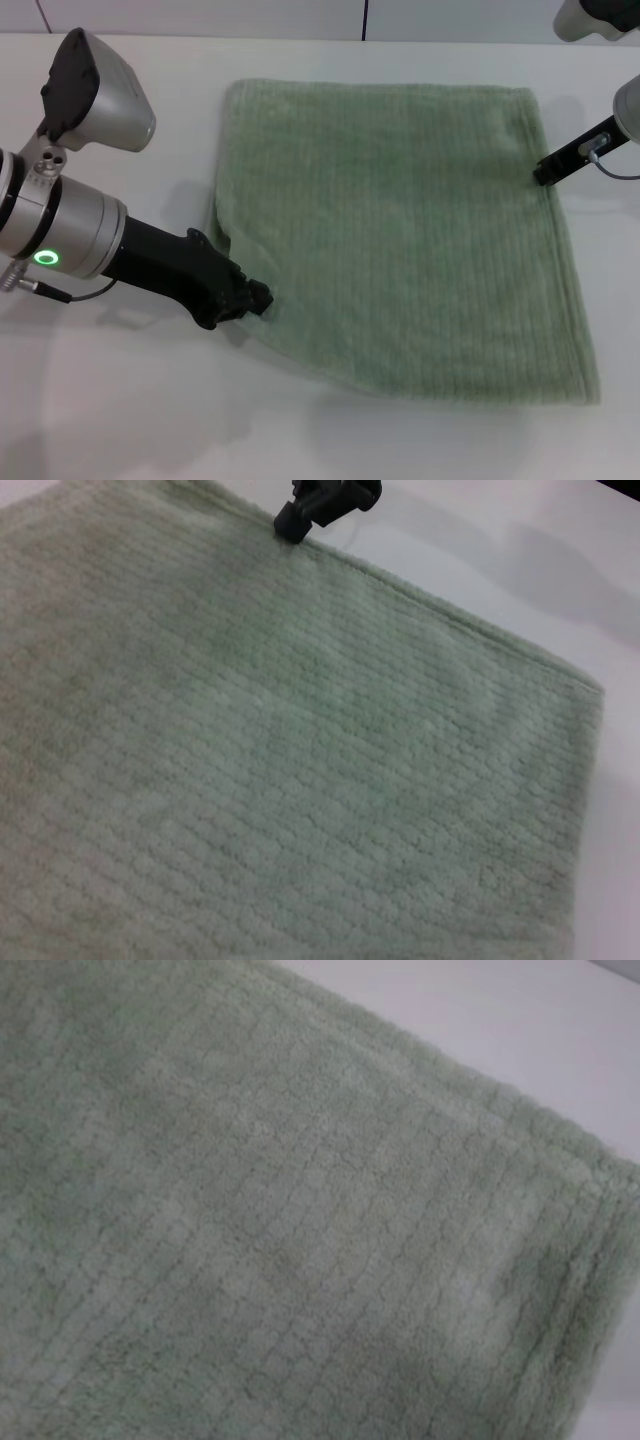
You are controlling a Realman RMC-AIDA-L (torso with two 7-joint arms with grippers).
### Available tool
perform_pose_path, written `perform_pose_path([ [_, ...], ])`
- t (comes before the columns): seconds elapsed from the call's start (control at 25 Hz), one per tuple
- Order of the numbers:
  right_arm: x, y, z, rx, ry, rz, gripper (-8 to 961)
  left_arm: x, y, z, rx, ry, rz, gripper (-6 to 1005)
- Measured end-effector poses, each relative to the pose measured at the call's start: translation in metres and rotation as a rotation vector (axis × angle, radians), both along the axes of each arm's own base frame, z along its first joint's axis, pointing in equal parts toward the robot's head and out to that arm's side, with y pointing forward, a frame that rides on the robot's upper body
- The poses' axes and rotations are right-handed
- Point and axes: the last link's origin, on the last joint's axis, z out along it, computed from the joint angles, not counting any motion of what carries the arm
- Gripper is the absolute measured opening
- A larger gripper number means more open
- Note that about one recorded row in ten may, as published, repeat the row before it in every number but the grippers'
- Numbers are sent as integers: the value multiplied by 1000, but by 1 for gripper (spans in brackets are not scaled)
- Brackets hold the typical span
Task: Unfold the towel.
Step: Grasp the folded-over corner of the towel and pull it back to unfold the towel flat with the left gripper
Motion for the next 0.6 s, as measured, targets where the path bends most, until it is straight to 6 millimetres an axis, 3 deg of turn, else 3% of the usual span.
perform_pose_path([
  [0.6, -1, 1, 0, 0, -2, 9, 19, -6, 6, 4, 5, -5, 45, 75],
])
